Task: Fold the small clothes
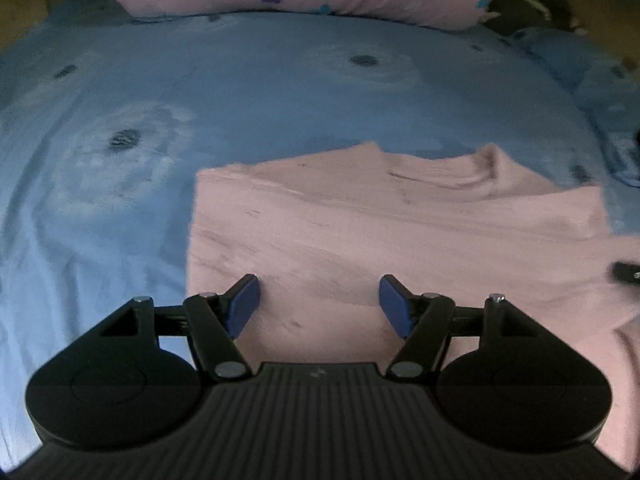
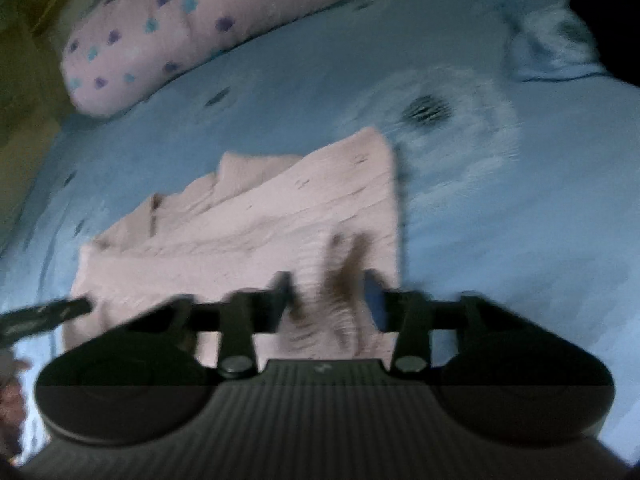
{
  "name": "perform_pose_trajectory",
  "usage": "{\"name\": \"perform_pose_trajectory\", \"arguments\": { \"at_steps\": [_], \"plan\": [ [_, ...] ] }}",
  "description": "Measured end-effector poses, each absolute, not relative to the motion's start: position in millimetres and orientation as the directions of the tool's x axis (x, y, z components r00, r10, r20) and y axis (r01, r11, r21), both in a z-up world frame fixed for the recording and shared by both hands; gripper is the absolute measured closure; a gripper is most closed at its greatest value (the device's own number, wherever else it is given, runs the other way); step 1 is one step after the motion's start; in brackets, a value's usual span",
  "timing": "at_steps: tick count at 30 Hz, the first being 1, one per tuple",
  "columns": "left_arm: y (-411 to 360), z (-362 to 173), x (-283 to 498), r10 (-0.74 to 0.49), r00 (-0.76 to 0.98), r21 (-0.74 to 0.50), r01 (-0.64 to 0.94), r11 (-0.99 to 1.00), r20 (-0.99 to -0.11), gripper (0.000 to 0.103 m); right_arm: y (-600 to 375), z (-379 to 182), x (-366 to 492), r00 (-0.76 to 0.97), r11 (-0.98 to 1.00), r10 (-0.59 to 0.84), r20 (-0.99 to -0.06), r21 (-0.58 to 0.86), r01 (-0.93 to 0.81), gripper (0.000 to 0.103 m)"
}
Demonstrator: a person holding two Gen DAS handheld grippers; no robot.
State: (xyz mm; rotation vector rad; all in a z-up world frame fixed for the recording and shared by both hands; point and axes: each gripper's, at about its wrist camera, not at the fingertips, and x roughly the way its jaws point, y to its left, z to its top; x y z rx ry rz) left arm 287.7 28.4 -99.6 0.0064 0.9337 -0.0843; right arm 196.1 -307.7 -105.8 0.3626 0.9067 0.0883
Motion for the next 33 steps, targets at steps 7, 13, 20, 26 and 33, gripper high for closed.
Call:
{"name": "perform_pose_trajectory", "arguments": {
  "at_steps": [7,13,20,26,33],
  "plan": [
    [33,-119,303,0.011,0.597,0.026,0.017,1.0,-0.802,0.029,-301,-101,199,0.669,0.975,0.139,-0.73,0.219,0.037,0.091],
    [29,-120,307,0.03,0.591,0.07,0.046,0.996,-0.806,0.026,-309,-126,202,0.653,0.961,0.127,-0.747,0.256,0.106,0.086],
    [45,-93,273,0.007,0.57,0.059,0.074,0.996,-0.822,0.026,-313,-99,173,0.67,0.959,0.089,-0.737,0.246,0.143,0.055],
    [72,-74,216,-0.002,0.512,0.028,0.05,0.998,-0.859,0.026,-316,-86,124,0.668,0.957,0.087,-0.739,0.248,0.15,0.054],
    [101,-67,148,0.001,0.466,0.016,0.028,0.999,-0.885,0.026,-312,-79,71,0.639,0.958,0.082,-0.765,0.237,0.161,0.054]
  ]
}}
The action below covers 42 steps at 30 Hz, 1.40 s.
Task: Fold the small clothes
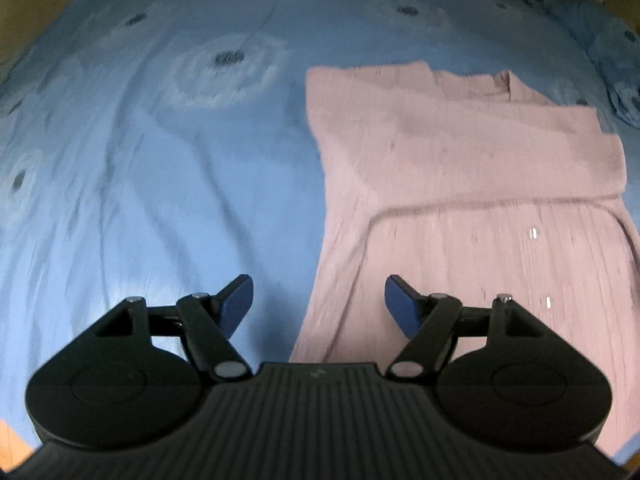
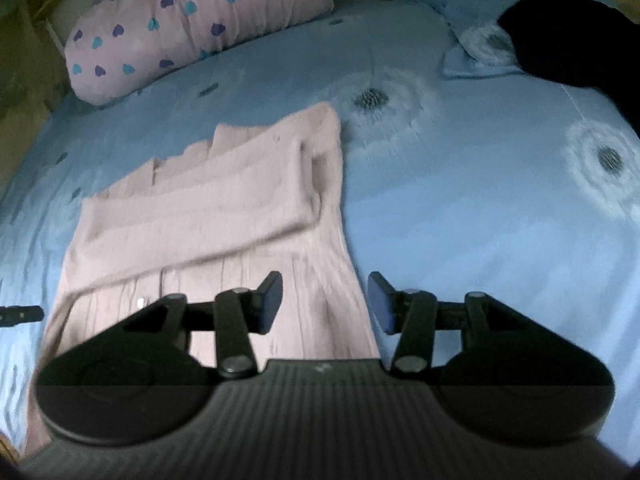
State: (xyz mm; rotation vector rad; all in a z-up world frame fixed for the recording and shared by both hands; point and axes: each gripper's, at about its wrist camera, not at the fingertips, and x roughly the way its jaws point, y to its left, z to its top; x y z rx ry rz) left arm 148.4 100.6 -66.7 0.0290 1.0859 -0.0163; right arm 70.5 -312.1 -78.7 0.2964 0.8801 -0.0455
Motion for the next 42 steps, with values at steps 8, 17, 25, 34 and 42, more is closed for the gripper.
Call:
{"name": "perform_pose_trajectory", "arguments": {
  "at_steps": [8,17,25,34,42],
  "plan": [
    [105,-76,99,-0.026,0.417,-0.014,0.032,0.999,-0.909,0.026,-303,-83,24,0.561,0.969,0.084,-0.824,0.199,0.146,0.054],
    [106,-97,80,-0.045,0.336,-0.029,0.052,0.998,-0.941,0.026,-309,-100,-4,0.474,0.961,0.103,-0.875,0.211,0.18,0.054],
    [105,-112,69,-0.067,0.287,-0.05,0.066,0.997,-0.956,0.026,-301,-111,-18,0.431,0.965,0.12,-0.894,0.207,0.159,0.054],
    [112,-118,76,-0.076,0.289,-0.065,0.05,0.997,-0.954,0.026,-296,-112,-22,0.416,0.962,0.163,-0.895,0.238,0.134,0.052],
    [116,-119,71,-0.102,0.292,-0.087,0.065,0.994,-0.951,0.037,-304,-114,-26,0.432,0.948,0.206,-0.878,0.289,0.135,0.052]
  ]
}}
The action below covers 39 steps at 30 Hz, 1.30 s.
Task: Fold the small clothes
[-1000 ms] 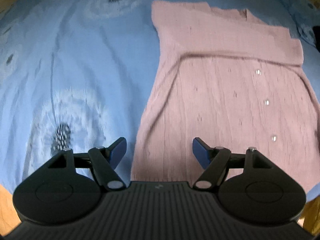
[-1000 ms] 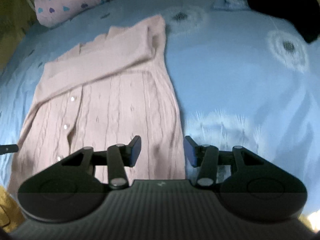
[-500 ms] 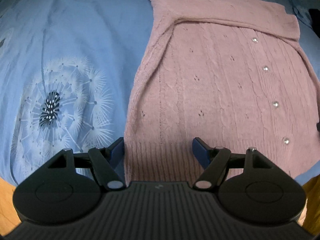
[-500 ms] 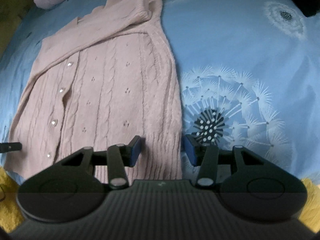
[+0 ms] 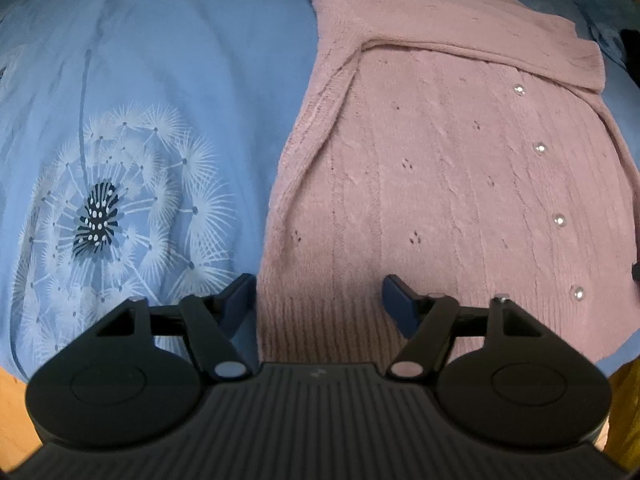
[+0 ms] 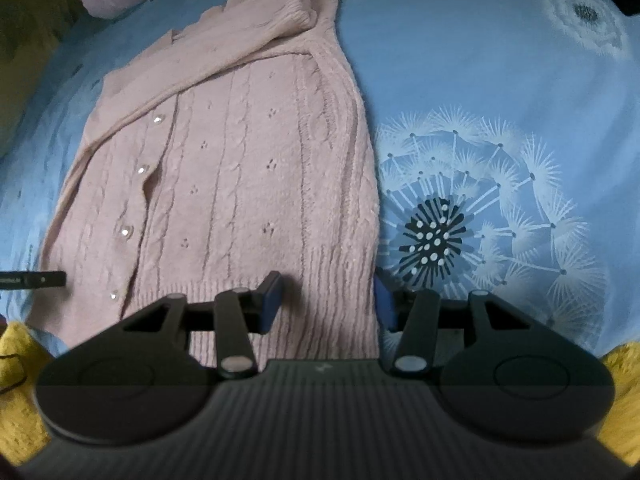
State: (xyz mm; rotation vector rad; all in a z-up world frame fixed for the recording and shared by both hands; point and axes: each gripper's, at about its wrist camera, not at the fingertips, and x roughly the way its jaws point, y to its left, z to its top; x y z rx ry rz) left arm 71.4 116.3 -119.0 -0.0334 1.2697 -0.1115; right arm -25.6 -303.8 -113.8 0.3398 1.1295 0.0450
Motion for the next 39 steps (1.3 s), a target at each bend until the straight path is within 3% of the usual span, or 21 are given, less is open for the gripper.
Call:
{"name": "perform_pose_trajectory", "arguments": {
  "at_steps": [3,7,9,11,19,24,28,31,39],
  "plan": [
    [119,-115,65,-0.141,0.291,-0.134,0.047,0.99,-0.946,0.055,-304,-112,-27,0.431,0.952,0.203,-0.879,0.28,0.123,0.052],
    [123,-112,60,-0.152,0.285,-0.156,0.008,0.988,-0.947,0.068,-298,-111,-25,0.43,0.953,0.194,-0.882,0.273,0.129,0.054],
    [126,-110,57,-0.162,0.283,-0.17,-0.001,0.985,-0.945,0.08,-296,-110,-26,0.429,0.957,0.19,-0.883,0.264,0.12,0.061],
    [126,-104,55,-0.176,0.297,-0.187,-0.007,0.982,-0.938,0.082,-295,-110,-26,0.427,0.957,0.199,-0.882,0.268,0.108,0.082],
    [121,-94,47,-0.125,0.291,-0.126,0.013,0.992,-0.948,0.08,-304,-107,-26,0.431,0.932,0.237,-0.871,0.329,0.151,0.086],
    [116,-103,44,-0.096,0.269,-0.095,0.016,0.995,-0.958,0.056,-308,-111,-28,0.428,0.919,0.246,-0.87,0.35,0.184,0.081],
    [115,-109,48,-0.116,0.264,-0.119,0.002,0.993,-0.958,0.048,-303,-111,-28,0.428,0.92,0.254,-0.867,0.353,0.169,0.069],
    [115,-110,46,-0.12,0.273,-0.124,0.004,0.992,-0.954,0.047,-296,-112,-27,0.428,0.924,0.264,-0.864,0.354,0.144,0.057],
    [115,-112,42,-0.12,0.295,-0.114,0.036,0.993,-0.948,0.049,-292,-114,-29,0.435,0.936,0.256,-0.863,0.334,0.113,0.056]
  ]
}}
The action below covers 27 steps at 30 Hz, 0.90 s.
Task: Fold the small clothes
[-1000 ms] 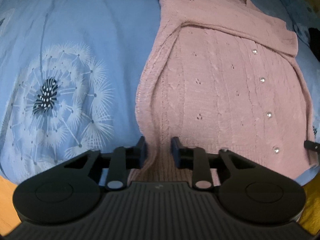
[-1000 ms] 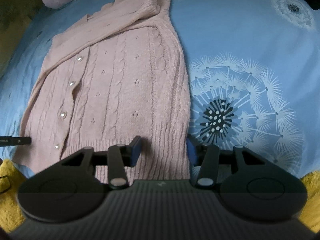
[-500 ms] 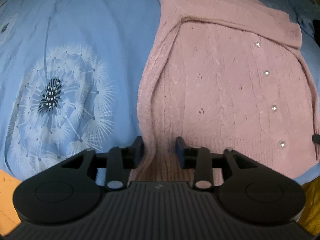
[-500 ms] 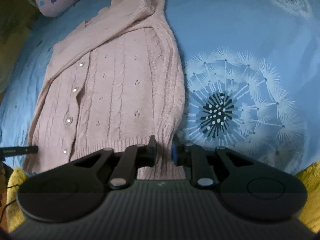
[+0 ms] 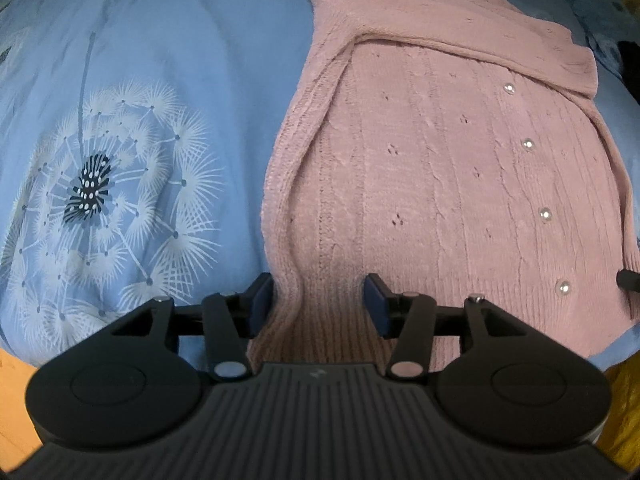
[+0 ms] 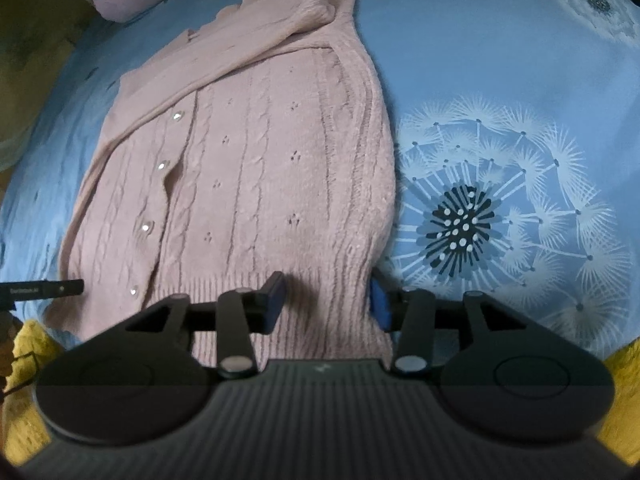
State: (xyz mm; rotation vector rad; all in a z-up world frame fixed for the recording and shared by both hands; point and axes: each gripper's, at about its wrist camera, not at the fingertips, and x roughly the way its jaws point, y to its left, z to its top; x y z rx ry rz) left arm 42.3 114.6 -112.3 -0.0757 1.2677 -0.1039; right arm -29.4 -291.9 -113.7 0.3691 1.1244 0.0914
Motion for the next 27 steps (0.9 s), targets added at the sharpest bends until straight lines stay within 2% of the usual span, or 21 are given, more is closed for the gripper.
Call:
{"name": "perform_pose_trajectory", "arguments": {
  "at_steps": [3,5,8,17,19,20,22,27],
  "plan": [
    [110,-112,39,-0.13,0.296,-0.122,0.046,0.991,-0.946,0.059,-288,-115,-30,0.437,0.94,0.247,-0.865,0.323,0.107,0.061],
    [112,-110,37,-0.139,0.293,-0.136,0.034,0.99,-0.946,0.062,-290,-114,-31,0.434,0.94,0.248,-0.866,0.324,0.109,0.069],
    [113,-109,33,-0.141,0.292,-0.142,0.021,0.99,-0.946,0.062,-296,-114,-34,0.429,0.93,0.266,-0.863,0.347,0.12,0.076],
    [113,-110,32,-0.149,0.282,-0.157,-0.003,0.988,-0.948,0.061,-302,-114,-36,0.424,0.918,0.296,-0.856,0.377,0.123,0.075],
    [113,-109,31,-0.154,0.286,-0.161,0.001,0.987,-0.946,0.067,-301,-113,-36,0.424,0.921,0.298,-0.855,0.374,0.108,0.076],
    [114,-108,31,-0.163,0.288,-0.17,0.0,0.985,-0.944,0.075,-300,-113,-36,0.425,0.919,0.302,-0.854,0.379,0.109,0.08],
    [118,-105,32,-0.195,0.29,-0.207,-0.011,0.978,-0.937,0.082,-302,-111,-36,0.428,0.906,0.322,-0.845,0.406,0.119,0.085],
    [124,-90,30,-0.274,0.329,-0.301,-0.032,0.953,-0.904,0.084,-308,-96,-39,0.473,0.886,0.347,-0.81,0.449,0.119,0.087]
  ]
}}
